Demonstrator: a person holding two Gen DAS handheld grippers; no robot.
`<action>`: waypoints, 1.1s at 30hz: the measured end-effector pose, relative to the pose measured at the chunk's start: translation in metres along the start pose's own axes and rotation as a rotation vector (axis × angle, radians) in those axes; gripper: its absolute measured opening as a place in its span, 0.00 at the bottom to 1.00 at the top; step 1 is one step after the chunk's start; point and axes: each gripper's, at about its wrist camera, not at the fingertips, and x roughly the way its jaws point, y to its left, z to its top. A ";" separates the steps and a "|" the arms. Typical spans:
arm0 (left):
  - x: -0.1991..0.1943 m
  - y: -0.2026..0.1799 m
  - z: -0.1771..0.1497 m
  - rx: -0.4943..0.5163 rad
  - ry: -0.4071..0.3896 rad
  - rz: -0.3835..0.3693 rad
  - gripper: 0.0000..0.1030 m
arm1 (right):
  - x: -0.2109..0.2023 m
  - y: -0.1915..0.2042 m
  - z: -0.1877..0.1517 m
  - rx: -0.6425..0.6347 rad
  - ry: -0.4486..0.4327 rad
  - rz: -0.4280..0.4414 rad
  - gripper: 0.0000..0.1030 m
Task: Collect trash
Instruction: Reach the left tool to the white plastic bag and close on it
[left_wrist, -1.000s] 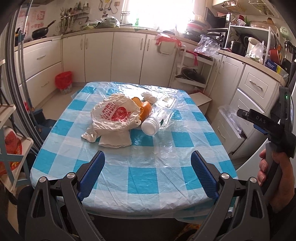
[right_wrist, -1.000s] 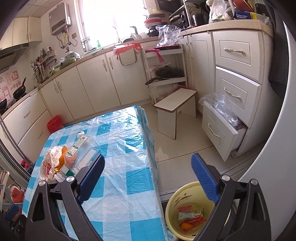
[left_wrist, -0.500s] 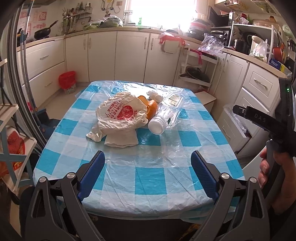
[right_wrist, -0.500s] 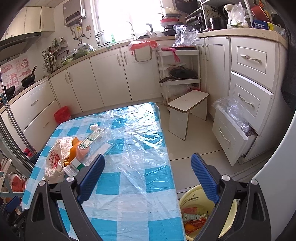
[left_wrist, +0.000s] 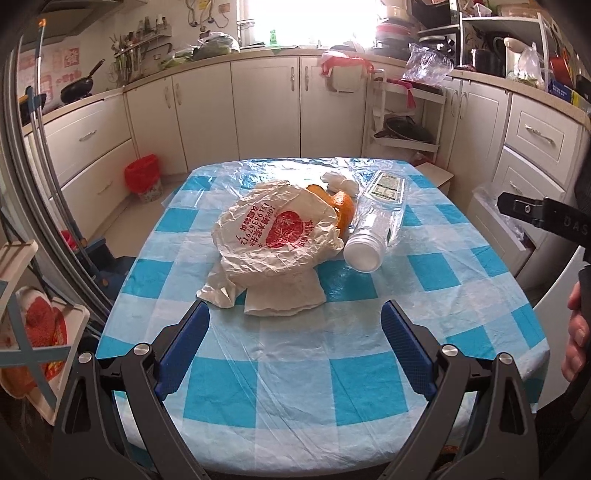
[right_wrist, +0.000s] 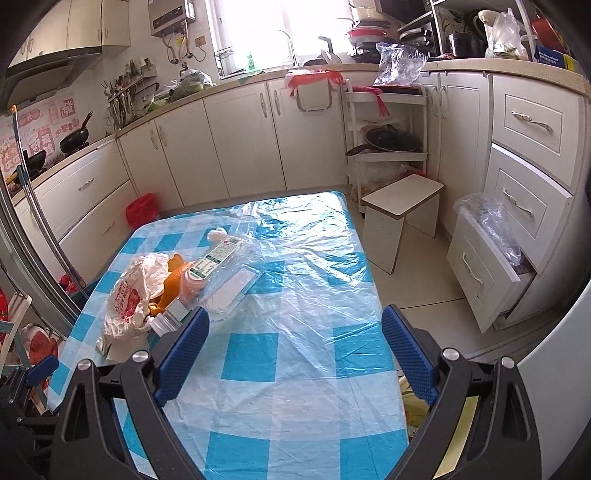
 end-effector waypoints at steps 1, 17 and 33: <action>0.006 -0.001 0.003 0.016 0.005 0.005 0.87 | 0.001 0.002 0.000 -0.003 0.002 0.006 0.88; 0.079 -0.036 0.035 0.262 0.029 0.104 0.82 | 0.008 -0.003 -0.002 0.044 0.035 0.059 0.88; 0.058 0.006 0.046 0.135 -0.063 -0.036 0.18 | 0.012 -0.008 -0.001 0.069 0.052 0.078 0.88</action>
